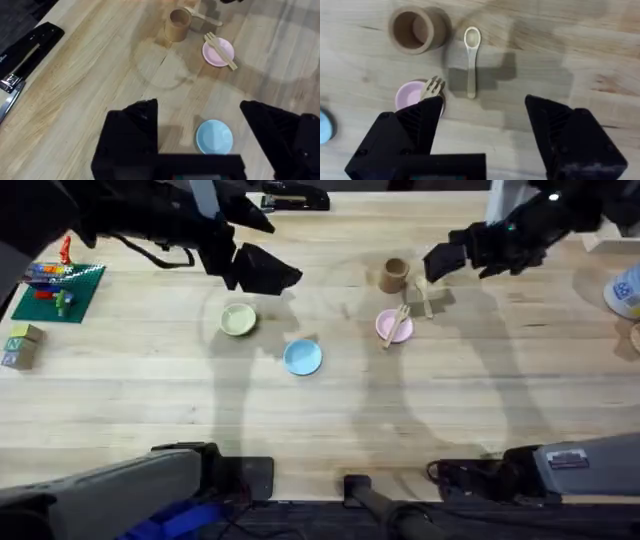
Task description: Pick up a utensil and set it on the pink plate, then put the other utensil in the container.
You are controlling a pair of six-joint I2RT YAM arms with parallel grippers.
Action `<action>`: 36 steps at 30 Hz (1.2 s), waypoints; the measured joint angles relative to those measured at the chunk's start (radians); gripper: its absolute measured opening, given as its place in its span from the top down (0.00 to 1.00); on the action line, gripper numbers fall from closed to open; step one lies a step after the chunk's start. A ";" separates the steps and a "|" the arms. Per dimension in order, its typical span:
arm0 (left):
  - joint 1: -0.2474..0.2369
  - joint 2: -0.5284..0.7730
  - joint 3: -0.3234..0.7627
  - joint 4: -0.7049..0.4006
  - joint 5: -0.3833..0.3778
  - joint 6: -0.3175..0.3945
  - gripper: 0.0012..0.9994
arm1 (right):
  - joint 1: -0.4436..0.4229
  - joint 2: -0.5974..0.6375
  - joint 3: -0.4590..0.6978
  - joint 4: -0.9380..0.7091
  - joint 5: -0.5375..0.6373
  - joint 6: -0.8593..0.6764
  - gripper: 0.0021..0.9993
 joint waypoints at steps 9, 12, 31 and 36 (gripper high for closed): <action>0.000 0.000 0.000 0.000 0.000 0.003 0.00 | 0.014 0.176 0.019 0.077 0.000 -0.006 0.00; 0.000 0.000 0.000 0.000 0.000 0.005 0.00 | 0.021 0.192 0.019 0.096 0.000 -0.012 0.00; 0.000 0.000 0.000 0.000 0.000 0.006 0.00 | 0.024 0.297 0.027 0.162 0.006 -0.034 0.01; 0.000 0.000 0.000 0.000 0.000 0.006 0.00 | 0.024 0.301 0.030 0.164 0.016 -0.034 0.10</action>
